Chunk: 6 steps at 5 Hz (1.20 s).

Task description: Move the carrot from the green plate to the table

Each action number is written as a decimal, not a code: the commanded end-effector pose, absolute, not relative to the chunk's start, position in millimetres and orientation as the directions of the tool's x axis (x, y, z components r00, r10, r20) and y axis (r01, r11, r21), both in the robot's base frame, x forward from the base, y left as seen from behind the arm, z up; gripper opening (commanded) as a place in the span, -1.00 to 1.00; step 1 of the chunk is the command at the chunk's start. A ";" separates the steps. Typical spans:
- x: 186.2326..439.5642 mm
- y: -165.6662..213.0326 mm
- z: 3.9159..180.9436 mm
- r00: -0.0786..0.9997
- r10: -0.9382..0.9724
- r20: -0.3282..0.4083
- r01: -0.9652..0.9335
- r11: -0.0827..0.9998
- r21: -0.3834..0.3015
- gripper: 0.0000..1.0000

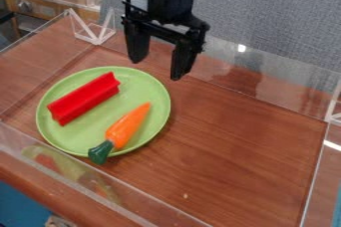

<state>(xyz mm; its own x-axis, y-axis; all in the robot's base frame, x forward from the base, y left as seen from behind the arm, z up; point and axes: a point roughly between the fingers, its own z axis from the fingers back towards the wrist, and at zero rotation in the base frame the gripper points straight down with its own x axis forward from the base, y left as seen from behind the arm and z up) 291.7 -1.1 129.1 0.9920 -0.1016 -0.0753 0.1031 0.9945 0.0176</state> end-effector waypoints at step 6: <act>292.3 -15.0 165.5 0.999 -0.048 -0.001 0.048 0.999 -0.011 1.00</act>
